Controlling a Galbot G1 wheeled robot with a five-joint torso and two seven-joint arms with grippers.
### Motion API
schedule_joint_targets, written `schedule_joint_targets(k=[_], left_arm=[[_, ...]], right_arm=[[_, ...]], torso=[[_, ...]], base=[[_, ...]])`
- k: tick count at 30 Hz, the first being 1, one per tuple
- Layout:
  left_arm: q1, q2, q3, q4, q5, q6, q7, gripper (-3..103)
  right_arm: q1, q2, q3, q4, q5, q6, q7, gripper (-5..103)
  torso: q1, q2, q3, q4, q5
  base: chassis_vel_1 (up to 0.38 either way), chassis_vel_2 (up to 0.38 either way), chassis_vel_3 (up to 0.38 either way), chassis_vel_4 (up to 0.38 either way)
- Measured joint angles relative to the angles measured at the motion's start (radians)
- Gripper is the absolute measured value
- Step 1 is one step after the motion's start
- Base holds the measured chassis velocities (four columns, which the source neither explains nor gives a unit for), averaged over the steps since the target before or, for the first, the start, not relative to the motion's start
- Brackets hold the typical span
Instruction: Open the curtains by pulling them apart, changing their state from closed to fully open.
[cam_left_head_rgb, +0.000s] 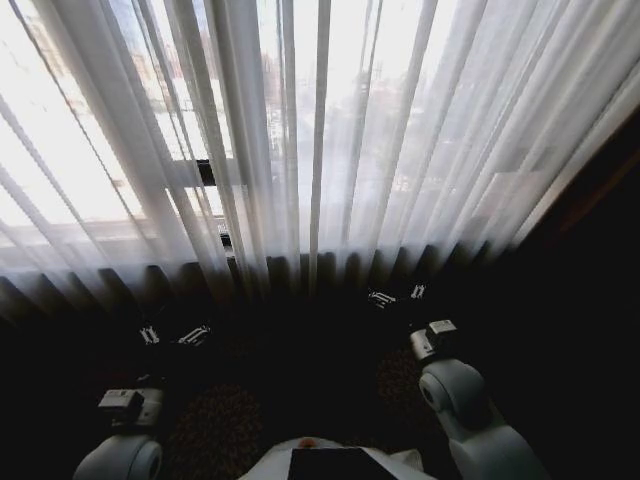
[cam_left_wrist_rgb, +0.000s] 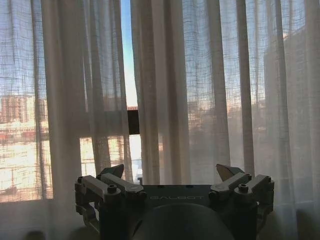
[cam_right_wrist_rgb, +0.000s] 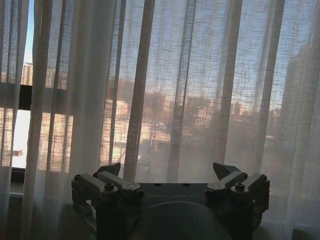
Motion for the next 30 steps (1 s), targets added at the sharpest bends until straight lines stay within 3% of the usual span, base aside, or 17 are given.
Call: schedule_joint_targets(k=[30], left_arm=[[0.013, -0.011, 0.005, 0.018, 0.03, -0.043, 0.0, 100]], right_arm=[[-0.01, 0.006, -0.013, -0.011, -0.053, 0.028, 0.015, 100]], torso=[[0.0, 0.0, 0.0, 0.0001, 0.0]], base=[[0.0, 0.0, 0.0, 0.0]])
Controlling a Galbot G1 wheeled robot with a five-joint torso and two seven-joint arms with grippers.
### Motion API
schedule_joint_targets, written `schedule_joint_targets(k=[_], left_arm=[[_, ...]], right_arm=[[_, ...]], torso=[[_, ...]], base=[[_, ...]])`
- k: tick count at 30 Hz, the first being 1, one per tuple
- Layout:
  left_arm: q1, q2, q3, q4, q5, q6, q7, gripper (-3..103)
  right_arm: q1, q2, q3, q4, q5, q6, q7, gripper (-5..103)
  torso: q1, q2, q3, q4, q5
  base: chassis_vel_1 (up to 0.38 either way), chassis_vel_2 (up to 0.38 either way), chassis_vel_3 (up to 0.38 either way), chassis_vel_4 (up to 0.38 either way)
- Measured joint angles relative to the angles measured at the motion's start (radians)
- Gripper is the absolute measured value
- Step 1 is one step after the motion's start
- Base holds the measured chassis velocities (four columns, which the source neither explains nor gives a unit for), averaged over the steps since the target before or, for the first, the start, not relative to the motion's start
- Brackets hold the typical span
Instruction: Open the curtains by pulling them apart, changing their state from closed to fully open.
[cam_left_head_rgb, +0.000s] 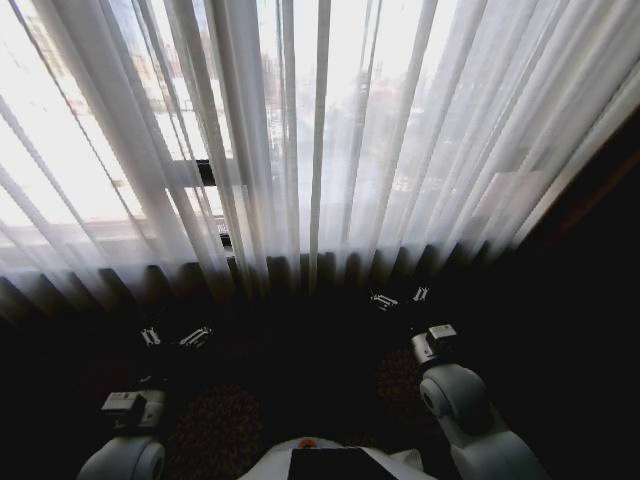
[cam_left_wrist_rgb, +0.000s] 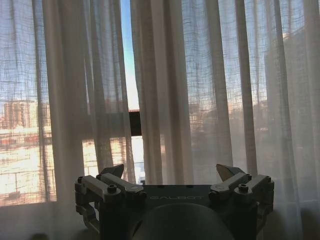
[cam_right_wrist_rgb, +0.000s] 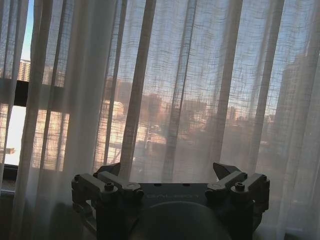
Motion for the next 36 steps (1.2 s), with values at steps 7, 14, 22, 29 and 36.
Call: schedule_joint_targets(k=[7, 14, 22, 29, 36], left_arm=[[-0.002, -0.004, 0.008, 0.007, 0.005, -0.003, 0.0, 100], [-0.001, -0.006, 0.011, 0.008, 0.014, -0.006, -0.015, 100], [0.0, -0.008, 0.014, 0.019, 0.022, -0.018, -0.034, 100], [-0.001, -0.008, 0.015, 0.032, 0.023, -0.025, -0.035, 100], [-0.003, -0.007, 0.017, 0.041, 0.023, -0.036, -0.197, 100]], right_arm=[[0.0, 0.001, -0.01, -0.007, -0.02, 0.011, -0.001, 100], [0.011, 0.004, -0.019, -0.01, -0.024, 0.011, -0.004, 100], [0.013, 0.005, -0.02, -0.017, -0.032, 0.016, -0.011, 100], [0.009, 0.005, -0.019, -0.024, -0.045, 0.038, -0.021, 100], [0.005, 0.009, -0.026, -0.025, -0.061, 0.04, -0.021, 100]], torso=[[0.0, 0.0, 0.0, 0.0, 0.0], [0.0, 0.0, 0.0, 0.0, 0.0], [0.0, 0.0, 0.0, 0.0, 0.0], [0.0, 0.0, 0.0, 0.0, 0.0], [0.0, 0.0, 0.0, -0.0002, 0.0]], base=[[0.0, 0.0, 0.0, 0.0], [0.0, 0.0, 0.0, 0.0], [0.0, 0.0, 0.0, 0.0], [0.0, 0.0, 0.0, 0.0], [0.051, 0.042, -0.04, -0.051]])
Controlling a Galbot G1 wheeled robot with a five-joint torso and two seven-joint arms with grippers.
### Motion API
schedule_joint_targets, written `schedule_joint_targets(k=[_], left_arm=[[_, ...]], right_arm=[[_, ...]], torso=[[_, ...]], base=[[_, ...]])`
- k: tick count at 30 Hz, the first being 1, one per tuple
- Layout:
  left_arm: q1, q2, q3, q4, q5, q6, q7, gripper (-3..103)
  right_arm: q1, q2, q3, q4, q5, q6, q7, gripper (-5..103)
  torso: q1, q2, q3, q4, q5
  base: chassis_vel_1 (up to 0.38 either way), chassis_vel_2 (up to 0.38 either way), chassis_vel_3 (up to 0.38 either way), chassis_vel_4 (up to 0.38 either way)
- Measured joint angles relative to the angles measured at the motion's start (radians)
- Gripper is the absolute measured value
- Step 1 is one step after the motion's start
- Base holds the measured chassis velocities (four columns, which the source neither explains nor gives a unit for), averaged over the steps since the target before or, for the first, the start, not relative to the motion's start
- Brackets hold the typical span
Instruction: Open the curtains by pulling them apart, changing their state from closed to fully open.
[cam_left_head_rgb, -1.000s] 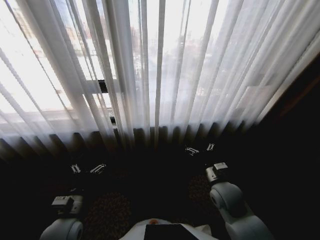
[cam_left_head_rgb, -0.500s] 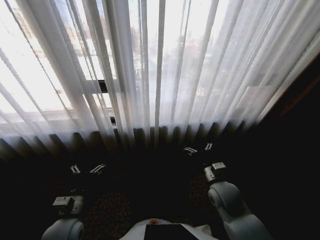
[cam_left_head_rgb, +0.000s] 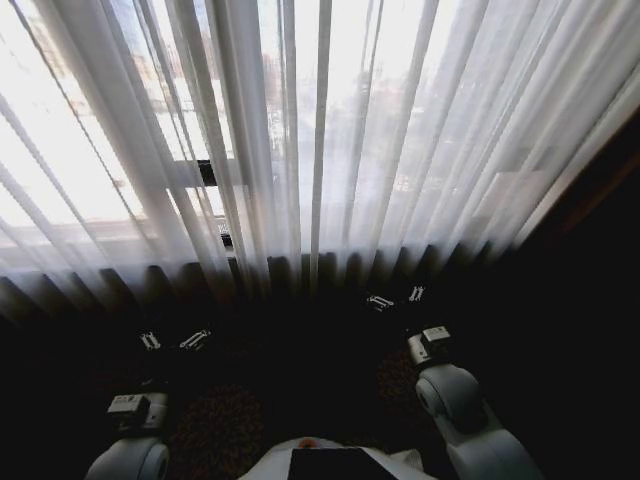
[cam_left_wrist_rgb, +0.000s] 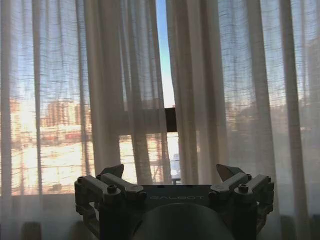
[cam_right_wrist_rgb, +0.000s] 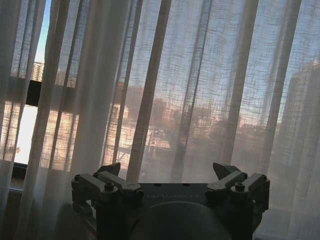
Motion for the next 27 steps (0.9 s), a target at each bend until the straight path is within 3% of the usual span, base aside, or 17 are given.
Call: schedule_joint_targets(k=[2, 3, 4, 5, 6, 8, 9, 12, 16, 27], left_arm=[[0.0, 0.0, 0.003, 0.005, 0.0, -0.007, -0.205, 100], [0.0, 0.0, 0.003, 0.005, 0.0, -0.007, -0.205, 100], [0.001, 0.0, 0.005, 0.012, 0.001, -0.012, -0.372, 100], [0.001, 0.0, 0.006, 0.015, 0.002, -0.015, -0.442, 100], [0.001, 0.0, 0.006, 0.015, 0.002, -0.015, -0.442, 100], [0.001, 0.0, 0.006, 0.02, 0.004, -0.021, -0.561, 100], [0.001, 0.0, 0.006, 0.02, 0.004, -0.021, -0.561, 100], [0.001, 0.0, 0.006, 0.02, 0.004, -0.024, -0.653, 100], [0.0, -0.001, 0.006, 0.014, 0.004, -0.028, -0.717, 100], [-0.016, 0.007, -0.002, -0.009, -0.013, -0.023, -0.766, 100]], right_arm=[[-0.002, 0.001, -0.002, 0.0, -0.003, 0.0, 0.0, 100], [-0.002, 0.001, -0.002, 0.0, -0.003, 0.0, 0.0, 100], [-0.003, 0.001, -0.003, 0.0, -0.005, 0.0, 0.0, 100], [-0.004, 0.002, -0.003, 0.0, -0.006, 0.001, 0.0, 100], [-0.004, 0.002, -0.003, 0.0, -0.006, 0.001, 0.0, 100], [-0.005, 0.002, -0.005, 0.0, -0.007, 0.003, 0.0, 100], [-0.005, 0.002, -0.005, 0.0, -0.007, 0.003, 0.0, 100], [-0.003, 0.003, -0.01, -0.001, -0.008, 0.004, 0.0, 100], [0.002, 0.005, -0.016, -0.005, -0.009, 0.006, 0.001, 100], [-0.001, 0.009, -0.013, -0.02, -0.009, 0.044, -0.002, 100]], torso=[[0.0, 0.0, 0.0, 0.0001, 0.0002], [0.0, 0.0, 0.0, 0.0001, 0.0002], [0.0, 0.0, 0.0, 0.0005, 0.0003], [0.0, 0.0, 0.0, 0.0004, 0.0], [0.0, 0.0, 0.0, 0.0004, 0.0], [0.0, 0.0, 0.0, 0.0002, -0.0003], [0.0, 0.0, 0.0, 0.0002, -0.0003], [0.0, 0.0, 0.0, 0.0003, -0.0002], [0.0, 0.0, 0.0, 0.0001, 0.0001], [0.0, 0.0, 0.0, 0.0003, -0.0008]], base=[[0.138, 0.132, -0.138, -0.158], [0.168, 0.132, -0.138, -0.188], [0.209, 0.196, -0.175, -0.201], [0.209, 0.227, -0.227, -0.201], [0.209, 0.227, -0.227, -0.201], [0.267, 0.229, -0.235, -0.231], [0.276, 0.23, -0.244, -0.266], [0.292, 0.276, -0.3, -0.272], [0.306, 0.324, -0.305, -0.3], [0.25, 0.275, -0.252, -0.257]])
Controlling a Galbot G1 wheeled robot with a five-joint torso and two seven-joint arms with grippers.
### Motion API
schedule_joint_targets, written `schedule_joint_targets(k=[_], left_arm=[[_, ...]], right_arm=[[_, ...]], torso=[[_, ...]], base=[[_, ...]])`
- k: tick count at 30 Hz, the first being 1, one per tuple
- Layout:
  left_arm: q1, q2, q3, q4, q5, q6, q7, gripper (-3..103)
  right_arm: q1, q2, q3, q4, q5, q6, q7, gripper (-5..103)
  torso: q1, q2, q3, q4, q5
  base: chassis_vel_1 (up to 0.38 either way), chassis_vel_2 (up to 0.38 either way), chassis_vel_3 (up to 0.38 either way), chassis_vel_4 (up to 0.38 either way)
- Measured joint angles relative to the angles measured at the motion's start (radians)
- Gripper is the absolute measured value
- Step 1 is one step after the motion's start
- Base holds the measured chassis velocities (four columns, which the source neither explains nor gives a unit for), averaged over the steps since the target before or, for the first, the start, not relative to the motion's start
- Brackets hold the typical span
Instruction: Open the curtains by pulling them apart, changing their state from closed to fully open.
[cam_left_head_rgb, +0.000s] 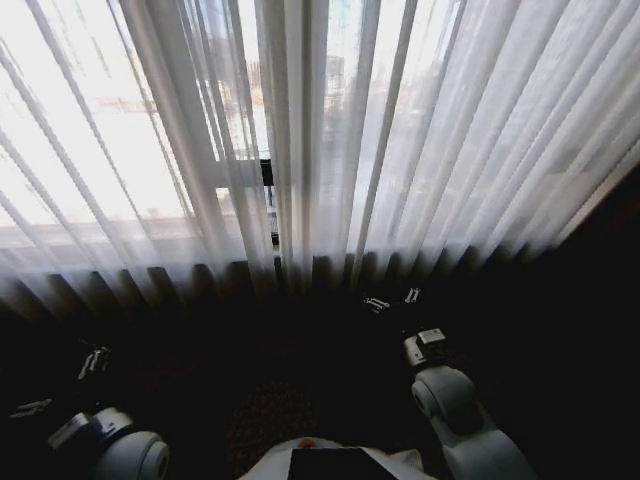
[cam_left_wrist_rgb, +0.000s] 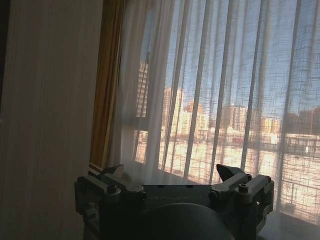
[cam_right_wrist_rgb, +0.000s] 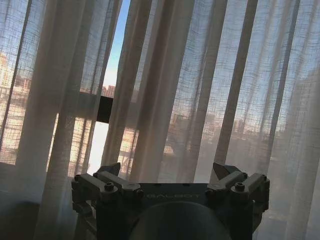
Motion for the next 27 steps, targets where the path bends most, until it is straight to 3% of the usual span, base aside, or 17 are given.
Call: schedule_joint_targets(k=[7, 16, 27], left_arm=[[-0.001, 0.0, 0.004, -0.001, 0.001, 0.01, -0.032, 100], [-0.001, 0.001, 0.002, -0.006, 0.002, 0.012, -0.051, 100], [-0.001, 0.003, 0.001, -0.015, -0.001, 0.031, -0.058, 100]], right_arm=[[-0.007, 0.003, 0.003, 0.001, 0.0, 0.003, -0.002, 100], [-0.009, 0.006, 0.0, 0.007, -0.011, 0.002, -0.003, 100], [-0.009, 0.008, -0.007, 0.009, -0.016, -0.001, -0.004, 100]], torso=[[0.0, 0.0, 0.0, -0.0002, 0.0023], [0.0, 0.0, 0.0, 0.0, 0.0], [0.0, 0.0, 0.0, -0.0001, 0.001]], base=[[0.005, 0.01, 0.005, -0.01], [-0.034, -0.033, 0.03, 0.028], [0.0, 0.0, 0.0, 0.0]])
